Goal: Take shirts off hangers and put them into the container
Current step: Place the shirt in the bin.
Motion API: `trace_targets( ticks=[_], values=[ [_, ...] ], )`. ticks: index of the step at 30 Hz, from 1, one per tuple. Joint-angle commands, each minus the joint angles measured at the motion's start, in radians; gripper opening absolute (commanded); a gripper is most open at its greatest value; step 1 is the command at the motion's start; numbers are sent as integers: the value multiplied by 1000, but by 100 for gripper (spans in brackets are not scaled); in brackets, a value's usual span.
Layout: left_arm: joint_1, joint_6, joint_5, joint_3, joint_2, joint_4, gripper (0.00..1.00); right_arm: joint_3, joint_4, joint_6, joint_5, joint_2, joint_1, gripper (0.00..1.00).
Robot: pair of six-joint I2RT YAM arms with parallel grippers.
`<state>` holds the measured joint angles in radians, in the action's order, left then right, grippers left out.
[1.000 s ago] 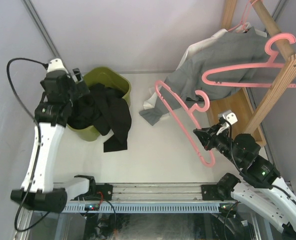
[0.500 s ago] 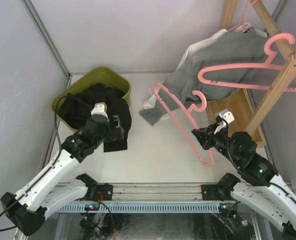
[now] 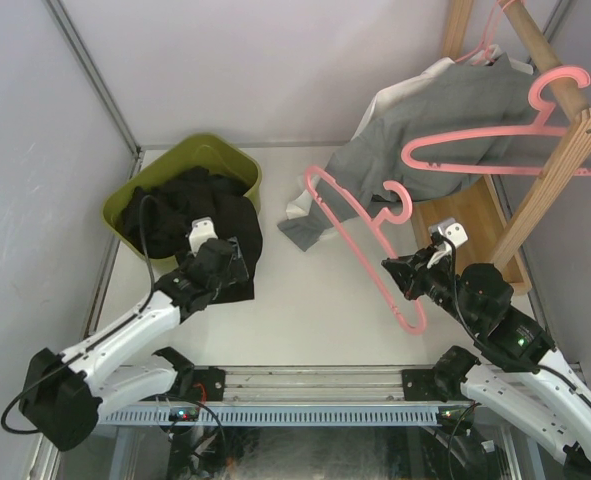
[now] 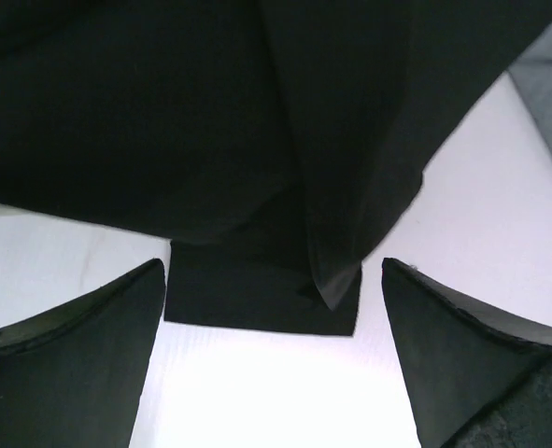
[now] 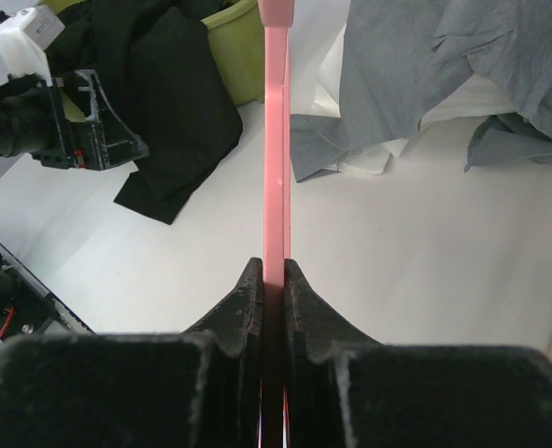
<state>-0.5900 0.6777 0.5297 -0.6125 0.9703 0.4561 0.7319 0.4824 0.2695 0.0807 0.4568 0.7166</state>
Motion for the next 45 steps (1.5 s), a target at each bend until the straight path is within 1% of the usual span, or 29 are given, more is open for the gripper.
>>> trace_targets(
  ticks=[1,5,10,13,14,15,17,19,21,23,25,26,30,31,34,36,40,42,45],
  values=[
    [35,-52,88,-15,80,-109,100,3,-63,15,1,-13,-3,0],
    [41,-120,107,-7,98,-213,100,3,-53,11,9,-17,-3,0],
    [40,-165,128,11,119,-344,100,4,-61,11,5,-8,-3,0],
    [40,-207,129,36,134,-433,94,4,-57,14,1,-3,-3,0],
    [41,-207,143,37,141,-436,89,3,-55,14,1,-4,-3,0],
    [41,-212,152,34,150,-434,83,4,-51,14,2,-7,-3,0],
    [41,-217,149,22,160,-426,67,3,-42,14,9,-12,-3,0],
    [41,-220,117,15,151,-420,52,3,-35,13,16,-17,-3,0],
    [41,-225,82,7,130,-412,31,3,-34,13,22,-19,-3,0],
    [40,-226,36,-13,96,-396,14,3,-37,13,22,-21,-3,0],
    [41,-240,-10,-47,50,-384,3,3,-41,14,23,-20,-3,0],
    [41,-253,-21,-73,28,-373,1,3,-41,14,22,-20,-3,0],
    [75,-327,-29,-221,-16,-314,0,4,-46,18,17,-17,-3,0],
    [94,-352,-42,-268,-14,-296,0,4,-48,19,17,-16,-3,0],
    [205,-411,-73,-399,17,-264,0,3,-53,21,14,-17,-3,0],
    [292,-429,-111,-472,60,-263,0,3,-54,23,12,-17,-2,0],
    [417,-394,-177,-589,164,-283,0,3,-57,27,7,-18,-3,0],
    [451,-369,-161,-651,235,-272,0,3,-56,30,5,-19,-2,0],
    [481,-318,-102,-680,350,-261,0,3,-51,32,3,-23,-2,0]
  ],
)
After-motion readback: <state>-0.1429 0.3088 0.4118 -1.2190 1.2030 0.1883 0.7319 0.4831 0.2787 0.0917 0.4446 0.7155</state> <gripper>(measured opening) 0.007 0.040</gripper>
